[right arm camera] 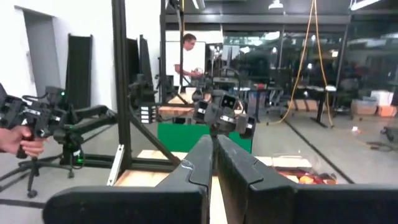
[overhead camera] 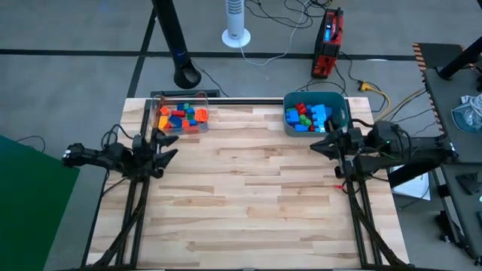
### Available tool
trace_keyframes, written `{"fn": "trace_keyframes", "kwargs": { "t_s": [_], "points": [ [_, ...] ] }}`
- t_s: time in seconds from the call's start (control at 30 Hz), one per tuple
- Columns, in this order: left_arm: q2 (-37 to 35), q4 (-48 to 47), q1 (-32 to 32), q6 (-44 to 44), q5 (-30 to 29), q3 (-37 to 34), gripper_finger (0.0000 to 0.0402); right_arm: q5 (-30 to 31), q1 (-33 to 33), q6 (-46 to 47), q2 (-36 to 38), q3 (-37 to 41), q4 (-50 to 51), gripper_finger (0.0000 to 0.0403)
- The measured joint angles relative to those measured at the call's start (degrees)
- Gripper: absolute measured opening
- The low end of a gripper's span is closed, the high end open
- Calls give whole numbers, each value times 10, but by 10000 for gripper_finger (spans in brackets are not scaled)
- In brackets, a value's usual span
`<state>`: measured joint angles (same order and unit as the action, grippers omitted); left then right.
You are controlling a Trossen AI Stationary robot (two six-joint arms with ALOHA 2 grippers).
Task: Sort blocks by size
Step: Return to Home Position
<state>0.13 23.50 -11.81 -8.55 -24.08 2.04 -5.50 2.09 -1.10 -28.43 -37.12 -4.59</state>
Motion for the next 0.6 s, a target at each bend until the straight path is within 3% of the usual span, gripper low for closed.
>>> {"fn": "trace_keyframes", "kwargs": {
  "t_s": [0.1, 0.3, 0.6],
  "points": [
    [0, 19, 0, 18, -1, -12, 262, 0, 0, -13, 29, 36, -13, 13],
    [5, -42, 0, 86, -4, -4, 262, -1, 0, -37, 86, 123, -60, 13],
    [5, -55, 0, 64, -4, -2, 262, -8, 0, -41, 223, 230, -98, 13]
  ]
}}
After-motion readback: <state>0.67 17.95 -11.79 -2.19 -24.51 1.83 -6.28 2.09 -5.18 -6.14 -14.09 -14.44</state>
